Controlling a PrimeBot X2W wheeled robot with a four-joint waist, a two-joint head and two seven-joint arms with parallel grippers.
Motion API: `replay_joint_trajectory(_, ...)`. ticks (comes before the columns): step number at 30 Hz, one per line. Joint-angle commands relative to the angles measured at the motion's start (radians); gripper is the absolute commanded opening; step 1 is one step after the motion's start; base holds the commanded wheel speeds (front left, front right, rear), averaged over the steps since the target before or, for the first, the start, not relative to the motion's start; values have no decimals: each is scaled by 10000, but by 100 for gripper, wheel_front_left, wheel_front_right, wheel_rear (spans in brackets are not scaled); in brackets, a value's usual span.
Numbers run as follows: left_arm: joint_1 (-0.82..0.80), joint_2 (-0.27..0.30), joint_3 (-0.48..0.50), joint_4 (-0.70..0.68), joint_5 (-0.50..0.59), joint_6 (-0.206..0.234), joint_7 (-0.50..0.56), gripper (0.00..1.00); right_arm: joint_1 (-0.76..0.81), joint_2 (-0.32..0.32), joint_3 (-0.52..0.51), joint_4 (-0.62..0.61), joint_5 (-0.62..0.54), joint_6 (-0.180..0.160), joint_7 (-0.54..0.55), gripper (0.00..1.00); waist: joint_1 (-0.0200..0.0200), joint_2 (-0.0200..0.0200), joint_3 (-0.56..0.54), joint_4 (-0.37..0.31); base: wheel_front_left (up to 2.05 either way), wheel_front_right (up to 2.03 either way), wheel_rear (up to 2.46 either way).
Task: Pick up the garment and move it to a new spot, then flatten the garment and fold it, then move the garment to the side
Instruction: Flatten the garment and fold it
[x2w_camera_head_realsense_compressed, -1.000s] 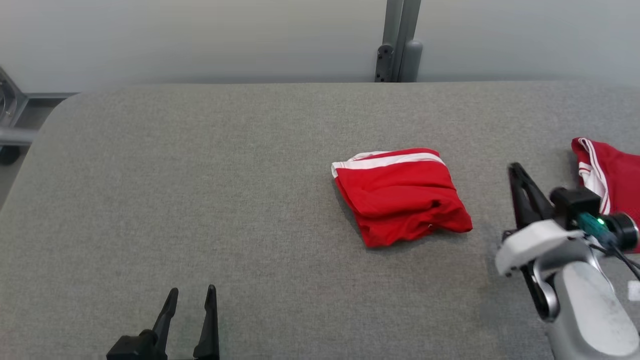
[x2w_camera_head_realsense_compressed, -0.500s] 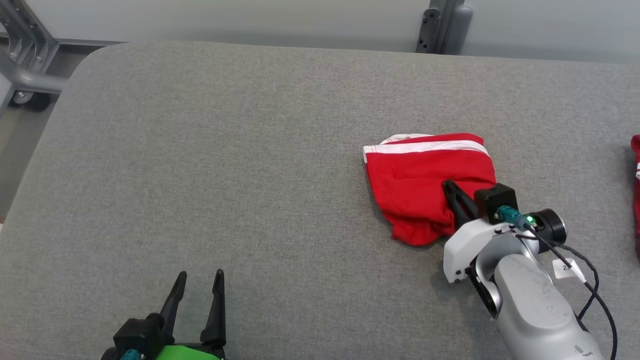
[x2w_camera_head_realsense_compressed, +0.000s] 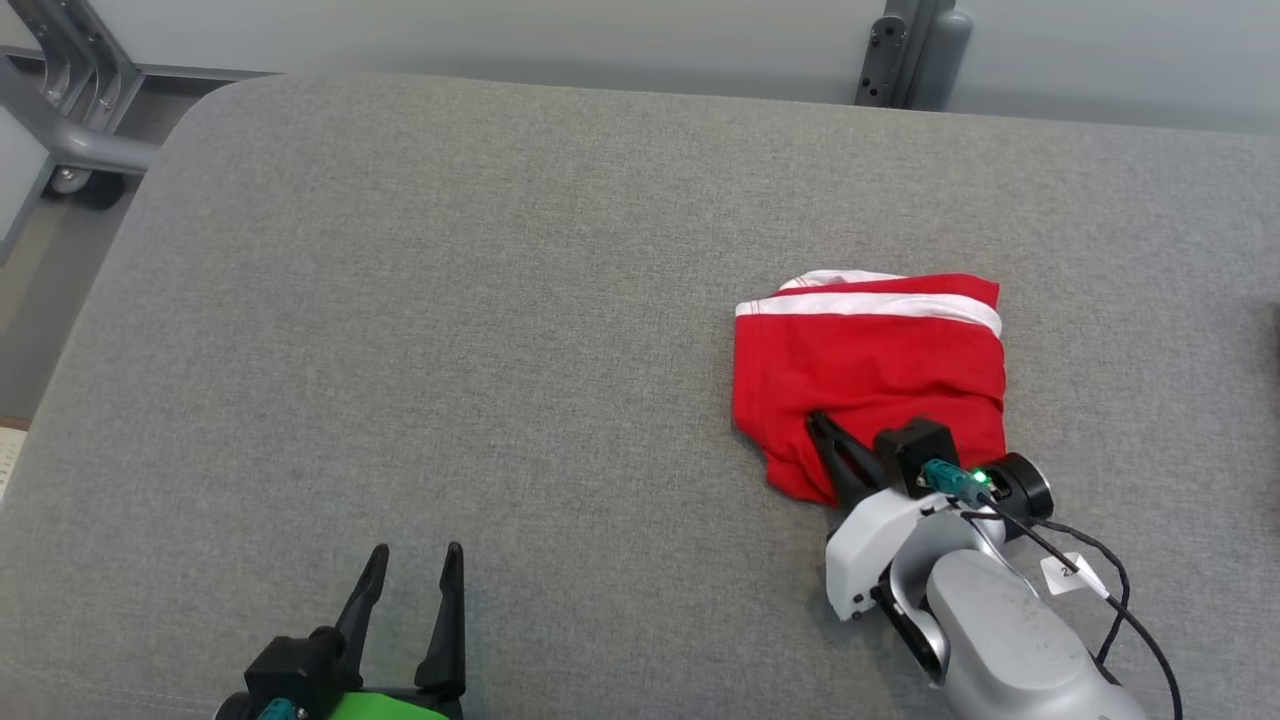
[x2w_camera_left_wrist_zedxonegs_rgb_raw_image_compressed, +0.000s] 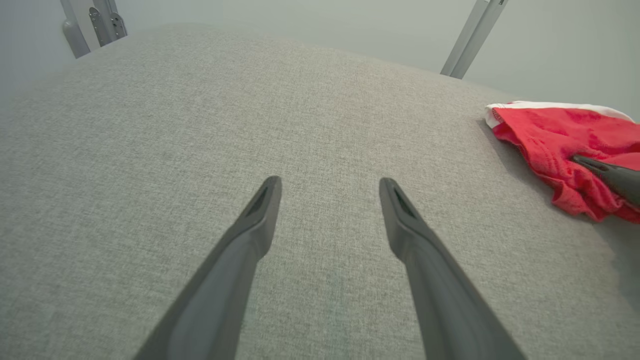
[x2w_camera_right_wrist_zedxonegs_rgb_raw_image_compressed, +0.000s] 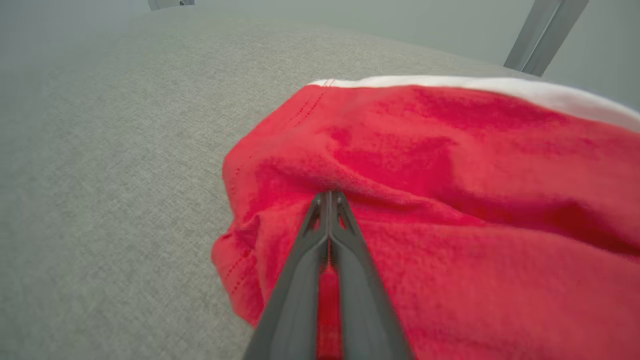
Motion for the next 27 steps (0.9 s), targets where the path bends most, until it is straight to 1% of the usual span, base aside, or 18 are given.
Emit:
replay_joint_trajectory(1,-130,-4,-35,28,47,-28,-25,100,73,-20,134,24,182,0,-41,0,0,0,-85,79,0,0,0)
replay_joint_trajectory(7,151,-8,10,70,13,-30,-25,100,484,-25,791,211,776,0,-61,0,0,0,-372,179,0,0,0)
replay_joint_trajectory(11,372,-9,137,96,71,-30,-25,100,673,-24,1177,327,1089,0,-24,0,0,0,-635,32,0,0,0)
replay_joint_trajectory(13,501,-10,208,94,47,-25,-25,100,766,-24,1277,127,1230,0,-63,0,0,0,-807,-109,0,0,0)
replay_joint_trajectory(15,642,-9,313,40,-16,26,-25,100,893,-24,1168,-302,1354,0,-104,0,0,0,-1009,-280,0,0,0)
replay_joint_trajectory(16,707,-6,382,5,-30,57,-25,100,959,-24,973,-702,1366,0,-112,0,0,0,-1103,-370,0,0,0)
replay_joint_trajectory(19,903,-9,624,-139,-22,147,-25,100,1609,-41,30,-2285,1016,0,-100,0,0,0,-1350,-637,0,0,0)
replay_joint_trajectory(20,980,-7,731,-185,-4,171,-25,100,1944,-74,-378,-2872,857,0,-102,15,0,0,-1447,-717,0,0,0)
replay_joint_trajectory(21,1047,-6,806,-208,25,177,-25,100,2256,-129,-737,-3345,738,0,-101,35,0,0,-1543,-784,0,0,0)
replay_joint_trajectory(22,1113,-6,884,-233,56,200,-25,100,2620,-183,-1163,-3924,608,0,-97,49,0,0,-1650,-849,0,0,0)
replay_joint_trajectory(23,1186,-6,988,-265,79,232,-25,100,2991,-210,-1615,-4487,479,0,-99,98,0,0,-1739,-918,0,0,0)
replay_joint_trajectory(24,1230,-3,1082,-325,92,254,-25,100,3354,-262,-2010,-5000,337,0,-98,100,0,0,-1788,-988,0,0,0)
replay_joint_trajectory(26,1324,-6,1232,-402,51,313,-25,100,4114,-443,-2899,-5783,-15,0,-98,100,0,0,-1875,-1096,0,0,0)
replay_joint_trajectory(27,1377,-7,1306,-429,46,324,-25,100,4404,-426,-3316,-6138,-97,0,-100,100,0,0,-1909,-1149,0,0,0)
